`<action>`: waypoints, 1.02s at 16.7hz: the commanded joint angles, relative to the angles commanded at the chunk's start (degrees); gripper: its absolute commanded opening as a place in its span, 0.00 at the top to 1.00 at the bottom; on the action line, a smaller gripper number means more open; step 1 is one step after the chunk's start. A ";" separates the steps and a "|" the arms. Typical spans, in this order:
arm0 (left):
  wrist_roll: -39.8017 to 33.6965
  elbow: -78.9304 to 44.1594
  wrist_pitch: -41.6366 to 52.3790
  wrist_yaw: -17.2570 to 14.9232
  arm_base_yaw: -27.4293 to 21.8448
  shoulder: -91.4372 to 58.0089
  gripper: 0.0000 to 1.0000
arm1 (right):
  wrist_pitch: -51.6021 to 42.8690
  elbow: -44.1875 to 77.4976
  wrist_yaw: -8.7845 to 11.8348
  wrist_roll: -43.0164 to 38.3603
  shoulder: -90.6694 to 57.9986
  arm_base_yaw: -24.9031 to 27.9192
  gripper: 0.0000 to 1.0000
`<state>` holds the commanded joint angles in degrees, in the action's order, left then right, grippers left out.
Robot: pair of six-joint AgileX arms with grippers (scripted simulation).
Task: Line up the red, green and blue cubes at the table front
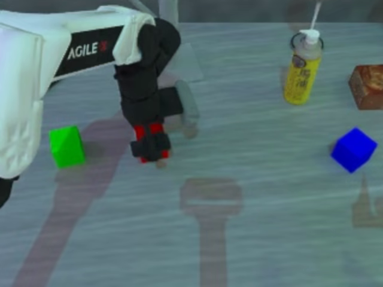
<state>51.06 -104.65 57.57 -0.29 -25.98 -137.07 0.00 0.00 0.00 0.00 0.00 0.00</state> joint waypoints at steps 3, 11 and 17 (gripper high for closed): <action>-0.55 0.02 1.09 -0.66 0.01 1.67 1.00 | 0.00 0.00 0.00 0.00 0.00 0.00 0.00; -0.62 -9.69 13.92 -0.59 1.00 4.46 1.00 | 0.00 0.00 0.00 0.00 0.00 0.00 0.00; -0.55 -10.27 14.65 -0.59 0.71 4.84 1.00 | 0.00 0.00 0.00 0.00 0.00 0.00 0.00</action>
<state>50.51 -114.93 72.22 -0.88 -25.27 -132.23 0.00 0.00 0.00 0.00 0.00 0.00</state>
